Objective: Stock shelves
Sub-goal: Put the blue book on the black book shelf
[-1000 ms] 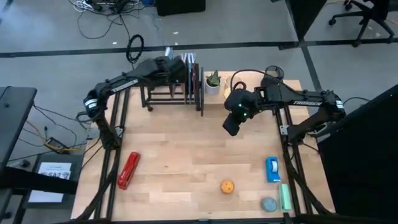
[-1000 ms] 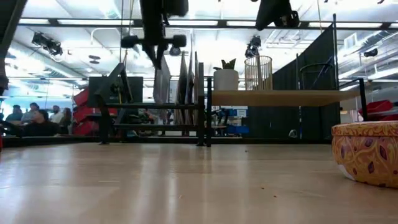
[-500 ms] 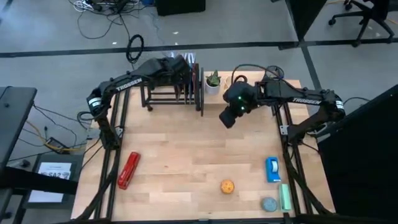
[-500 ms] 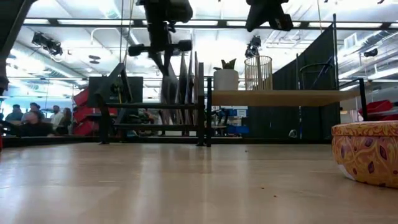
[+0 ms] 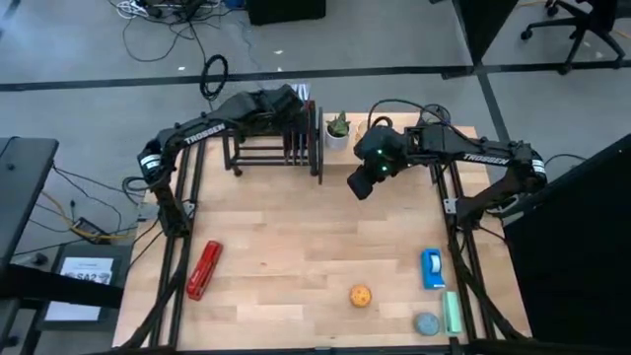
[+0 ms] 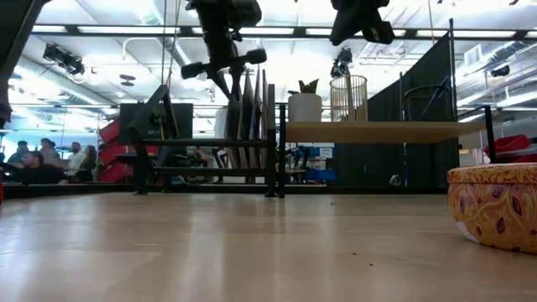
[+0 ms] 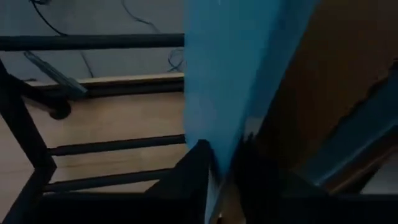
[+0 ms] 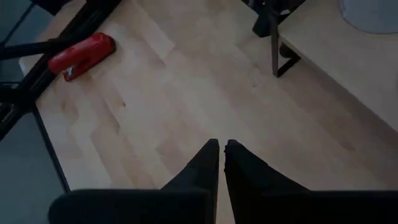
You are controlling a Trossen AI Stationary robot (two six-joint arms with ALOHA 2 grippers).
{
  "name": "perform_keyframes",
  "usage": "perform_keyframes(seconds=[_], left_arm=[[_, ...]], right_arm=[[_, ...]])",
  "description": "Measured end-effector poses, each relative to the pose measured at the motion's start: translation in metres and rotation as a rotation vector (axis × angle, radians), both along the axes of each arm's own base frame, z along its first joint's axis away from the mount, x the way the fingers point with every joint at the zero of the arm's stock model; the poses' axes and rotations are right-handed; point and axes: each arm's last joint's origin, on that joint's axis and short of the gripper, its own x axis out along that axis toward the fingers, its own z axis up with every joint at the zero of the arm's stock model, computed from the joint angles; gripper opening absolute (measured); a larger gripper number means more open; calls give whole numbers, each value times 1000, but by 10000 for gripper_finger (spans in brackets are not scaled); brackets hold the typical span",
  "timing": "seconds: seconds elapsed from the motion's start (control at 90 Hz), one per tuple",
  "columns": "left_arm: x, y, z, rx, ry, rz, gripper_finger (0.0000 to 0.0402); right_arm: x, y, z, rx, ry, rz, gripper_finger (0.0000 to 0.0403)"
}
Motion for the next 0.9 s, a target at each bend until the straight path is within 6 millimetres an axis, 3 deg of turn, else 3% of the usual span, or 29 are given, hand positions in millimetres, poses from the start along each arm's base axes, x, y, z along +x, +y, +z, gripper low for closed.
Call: perform_keyframes(seconds=[0.178, 0.322, 0.544, 0.9], left_arm=[[2, -1, 3, -11, -8, -76, 111], [2, -3, 17, 9, -22, -151, 129], [-4, -6, 45, 83, -1, -249, 133], [-11, -8, 61, 132, 47, -283, 132]], right_arm=[[0, 0, 0, 0, 0, 1, 0], [0, 0, 0, 0, 0, 1, 0], [0, 0, 0, 0, 0, 1, 0], [0, 0, 0, -1, 0, 2, 0]])
